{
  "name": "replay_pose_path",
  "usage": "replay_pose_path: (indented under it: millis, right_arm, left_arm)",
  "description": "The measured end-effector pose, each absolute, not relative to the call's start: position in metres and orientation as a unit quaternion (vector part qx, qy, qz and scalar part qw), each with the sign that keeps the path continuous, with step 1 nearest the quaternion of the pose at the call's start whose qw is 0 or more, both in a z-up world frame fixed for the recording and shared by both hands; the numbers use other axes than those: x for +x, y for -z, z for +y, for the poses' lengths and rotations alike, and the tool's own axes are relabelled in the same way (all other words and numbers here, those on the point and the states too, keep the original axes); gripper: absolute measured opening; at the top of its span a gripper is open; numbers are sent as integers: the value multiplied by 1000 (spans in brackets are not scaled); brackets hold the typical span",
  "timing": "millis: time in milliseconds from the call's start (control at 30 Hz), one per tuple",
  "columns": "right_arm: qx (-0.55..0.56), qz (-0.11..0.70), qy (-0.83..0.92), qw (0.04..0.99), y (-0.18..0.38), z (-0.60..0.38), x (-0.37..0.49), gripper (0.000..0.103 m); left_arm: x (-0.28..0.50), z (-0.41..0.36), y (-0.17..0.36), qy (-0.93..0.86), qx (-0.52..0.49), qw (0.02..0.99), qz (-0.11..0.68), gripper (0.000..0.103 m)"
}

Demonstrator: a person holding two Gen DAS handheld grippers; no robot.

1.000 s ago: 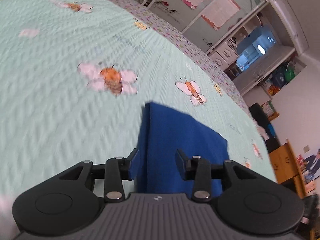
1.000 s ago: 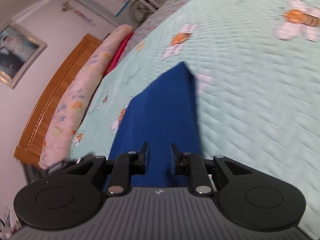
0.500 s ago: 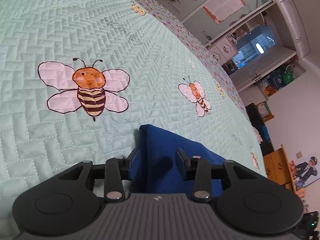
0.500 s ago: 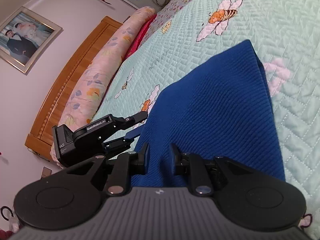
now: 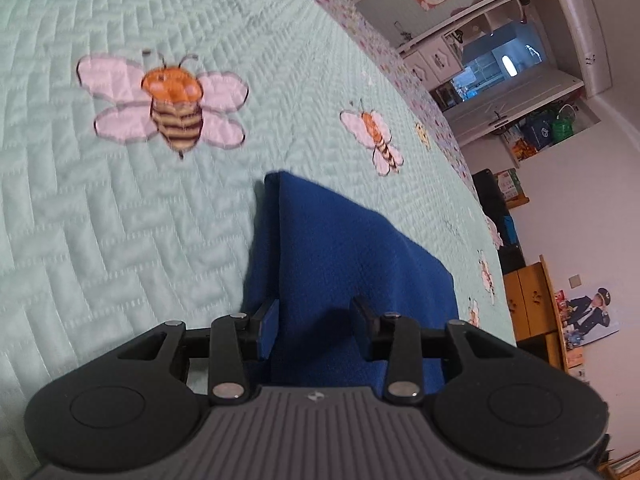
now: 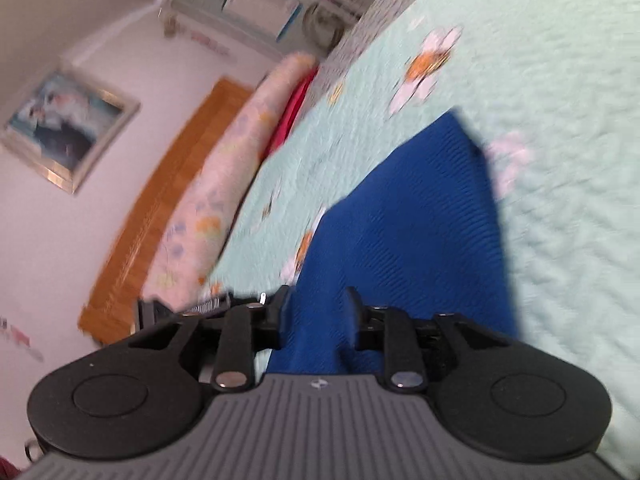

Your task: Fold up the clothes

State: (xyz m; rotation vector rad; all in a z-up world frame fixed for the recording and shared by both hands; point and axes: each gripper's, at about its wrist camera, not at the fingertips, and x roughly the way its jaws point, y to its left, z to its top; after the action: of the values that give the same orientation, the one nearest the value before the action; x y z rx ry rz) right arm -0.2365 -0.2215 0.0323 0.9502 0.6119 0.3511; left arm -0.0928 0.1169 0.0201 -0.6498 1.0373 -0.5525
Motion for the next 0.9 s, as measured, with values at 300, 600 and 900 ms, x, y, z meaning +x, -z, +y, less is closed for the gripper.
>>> replay_pose_path:
  millis: [300,600,900]
  right_arm:
    - [411,284,-70,864,-21,-248,-256,46]
    - [372,329,-65,866,-5,-233,-245,6]
    - [408,316,-71,854,3,-246,-255,15]
  left_arm:
    - [-95,107,-35,248,-218,824,460,6]
    - [-91,94,-40,230,-136,855,445,6]
    - [-109,91,-41,208,-105,869,437,12]
